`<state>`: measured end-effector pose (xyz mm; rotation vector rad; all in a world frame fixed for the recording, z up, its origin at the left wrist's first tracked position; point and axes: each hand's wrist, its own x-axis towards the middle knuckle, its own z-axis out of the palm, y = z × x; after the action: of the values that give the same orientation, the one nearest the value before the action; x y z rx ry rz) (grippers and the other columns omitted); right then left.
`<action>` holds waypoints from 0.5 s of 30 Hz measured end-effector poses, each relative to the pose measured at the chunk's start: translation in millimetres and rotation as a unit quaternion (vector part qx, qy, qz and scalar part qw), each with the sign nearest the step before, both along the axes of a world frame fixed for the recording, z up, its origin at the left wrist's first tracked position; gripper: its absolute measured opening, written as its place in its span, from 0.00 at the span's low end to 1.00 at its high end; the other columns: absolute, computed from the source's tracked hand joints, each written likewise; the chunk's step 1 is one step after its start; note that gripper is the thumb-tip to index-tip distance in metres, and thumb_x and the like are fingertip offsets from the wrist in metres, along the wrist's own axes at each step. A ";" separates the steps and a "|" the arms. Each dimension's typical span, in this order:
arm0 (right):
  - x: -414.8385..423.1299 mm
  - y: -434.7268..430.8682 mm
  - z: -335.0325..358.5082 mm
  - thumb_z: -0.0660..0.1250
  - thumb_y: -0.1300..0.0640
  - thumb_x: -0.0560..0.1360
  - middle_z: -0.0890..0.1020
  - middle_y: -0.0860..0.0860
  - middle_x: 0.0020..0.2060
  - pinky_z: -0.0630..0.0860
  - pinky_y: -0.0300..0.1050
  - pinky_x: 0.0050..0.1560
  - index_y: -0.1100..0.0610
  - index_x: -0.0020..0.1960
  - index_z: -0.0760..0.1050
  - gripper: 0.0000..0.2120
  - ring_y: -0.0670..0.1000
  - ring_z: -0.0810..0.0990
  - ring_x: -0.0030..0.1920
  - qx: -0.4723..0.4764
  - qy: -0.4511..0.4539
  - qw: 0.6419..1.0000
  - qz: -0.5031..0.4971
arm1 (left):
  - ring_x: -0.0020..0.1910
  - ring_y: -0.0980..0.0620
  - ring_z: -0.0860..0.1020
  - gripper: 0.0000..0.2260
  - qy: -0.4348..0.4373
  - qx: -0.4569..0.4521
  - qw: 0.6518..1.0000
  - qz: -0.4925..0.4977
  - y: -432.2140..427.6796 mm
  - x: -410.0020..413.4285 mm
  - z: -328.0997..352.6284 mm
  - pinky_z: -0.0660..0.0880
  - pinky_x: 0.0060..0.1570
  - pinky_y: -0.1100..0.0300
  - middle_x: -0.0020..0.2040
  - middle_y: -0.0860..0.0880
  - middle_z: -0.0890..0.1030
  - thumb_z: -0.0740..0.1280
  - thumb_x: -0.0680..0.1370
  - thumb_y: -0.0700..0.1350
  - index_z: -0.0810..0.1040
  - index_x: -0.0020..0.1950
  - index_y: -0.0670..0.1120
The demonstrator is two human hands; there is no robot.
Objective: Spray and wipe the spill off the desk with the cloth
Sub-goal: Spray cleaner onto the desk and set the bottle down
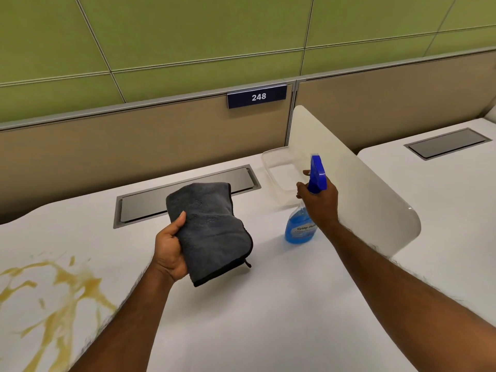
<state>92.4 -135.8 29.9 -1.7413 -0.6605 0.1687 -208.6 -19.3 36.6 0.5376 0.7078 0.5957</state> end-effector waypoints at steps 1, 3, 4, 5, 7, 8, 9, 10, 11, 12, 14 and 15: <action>1.1 -1.8 -2.6 0.72 0.60 0.74 0.82 0.58 0.54 0.73 0.31 0.43 0.60 0.65 0.70 0.22 0.51 0.79 0.48 -0.011 -0.007 1.000 0.001 | 0.52 0.38 0.84 0.20 0.004 0.001 1.000 -0.001 -0.6 -0.4 -0.4 0.82 0.43 0.44 0.56 0.41 0.84 0.67 0.73 0.52 0.80 0.59 0.42; 4.0 -6.1 -7.7 0.73 0.60 0.73 0.80 0.56 0.54 0.71 0.33 0.43 0.60 0.65 0.70 0.23 0.50 0.77 0.49 -0.038 -0.018 0.999 0.015 | 0.52 0.38 0.84 0.19 0.008 0.003 1.000 0.001 -1.7 -1.7 -1.8 0.82 0.42 0.44 0.56 0.40 0.84 0.67 0.73 0.52 0.80 0.59 0.42; 5.2 -8.2 -10.0 0.74 0.60 0.72 0.80 0.54 0.54 0.71 0.35 0.45 0.60 0.64 0.70 0.23 0.52 0.78 0.50 -0.050 -0.015 0.998 0.024 | 0.52 0.38 0.84 0.19 0.007 0.003 1.000 0.004 -2.4 -2.5 -2.2 0.82 0.42 0.44 0.56 0.40 0.85 0.67 0.73 0.52 0.81 0.58 0.42; 5.7 -9.1 -12.3 0.74 0.59 0.72 0.79 0.53 0.54 0.72 0.39 0.47 0.60 0.64 0.70 0.24 0.54 0.79 0.52 -0.062 -0.009 0.998 0.031 | 0.51 0.38 0.84 0.18 0.006 0.003 1.000 0.007 -2.1 -3.4 -2.8 0.82 0.41 0.44 0.56 0.40 0.85 0.67 0.74 0.52 0.81 0.57 0.42; 5.2 -12.8 -15.8 0.75 0.55 0.72 0.78 0.50 0.55 0.72 0.43 0.50 0.58 0.66 0.68 0.27 0.55 0.79 0.56 -0.083 0.001 0.996 0.038 | 0.51 0.38 0.84 0.17 0.007 0.007 1.000 0.011 -2.2 -4.4 -2.3 0.82 0.41 0.45 0.55 0.41 0.85 0.66 0.75 0.52 0.81 0.57 0.42; 4.0 -16.7 -17.9 0.76 0.53 0.71 0.77 0.50 0.57 0.73 0.44 0.52 0.57 0.68 0.66 0.31 0.53 0.77 0.57 -0.086 0.012 0.995 0.043 | 0.51 0.39 0.84 0.17 0.008 0.010 1.000 0.011 -2.9 -4.2 -1.6 0.82 0.41 0.45 0.55 0.41 0.85 0.66 0.75 0.52 0.81 0.57 0.42; 1.4 -22.1 -20.5 0.77 0.52 0.69 0.75 0.50 0.60 0.73 0.45 0.54 0.56 0.70 0.63 0.35 0.51 0.75 0.58 -0.082 0.028 0.995 0.048 | 0.51 0.39 0.84 0.17 0.007 0.012 1.000 0.009 -3.8 -4.4 -1.3 0.82 0.41 0.45 0.55 0.41 0.85 0.67 0.74 0.52 0.81 0.58 0.42; -2.5 -28.5 -23.1 0.78 0.51 0.68 0.74 0.51 0.64 0.73 0.46 0.56 0.55 0.71 0.61 0.39 0.50 0.73 0.60 -0.073 0.049 0.995 0.045 | 0.51 0.38 0.84 0.18 0.005 0.013 1.000 0.008 -4.2 -4.9 -0.8 0.82 0.41 0.45 0.55 0.41 0.85 0.67 0.74 0.52 0.81 0.58 0.42; -8.0 -36.0 -25.9 0.79 0.51 0.66 0.72 0.52 0.66 0.73 0.47 0.58 0.54 0.72 0.59 0.42 0.50 0.72 0.62 -0.064 0.063 0.995 0.032 | 0.51 0.38 0.84 0.18 0.005 0.013 1.000 0.007 -4.2 -6.1 -0.3 0.82 0.41 0.44 0.55 0.40 0.85 0.67 0.73 0.52 0.81 0.58 0.42; -14.9 -44.1 -28.7 0.80 0.51 0.65 0.71 0.53 0.67 0.73 0.47 0.60 0.55 0.73 0.59 0.44 0.50 0.71 0.63 -0.058 0.063 0.996 0.010 | 0.51 0.38 0.84 0.19 0.006 0.014 1.000 0.006 -4.1 -7.3 0.3 0.82 0.41 0.44 0.55 0.40 0.85 0.67 0.73 0.52 0.80 0.58 0.42; -32.3 -61.1 -34.0 0.80 0.51 0.65 0.71 0.55 0.65 0.73 0.47 0.60 0.58 0.71 0.62 0.42 0.50 0.71 0.63 -0.048 0.003 0.998 -0.039 | 0.51 0.38 0.84 0.19 0.011 0.019 1.000 0.005 -3.1 -10.8 1.8 0.82 0.42 0.45 0.55 0.41 0.85 0.67 0.74 0.52 0.80 0.59 0.42; -41.6 -69.1 -36.6 0.80 0.53 0.66 0.73 0.56 0.62 0.74 0.49 0.60 0.60 0.69 0.64 0.39 0.50 0.72 0.61 -0.039 -0.051 0.996 -0.056 | 0.51 0.38 0.84 0.19 0.011 0.021 1.000 0.003 -2.9 -12.7 2.2 0.82 0.42 0.45 0.55 0.41 0.85 0.67 0.74 0.52 0.79 0.59 0.42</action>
<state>50.8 -204.9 -6.7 -1.8677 -0.6355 0.0272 -221.3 -22.2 38.8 0.5818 0.7203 0.6122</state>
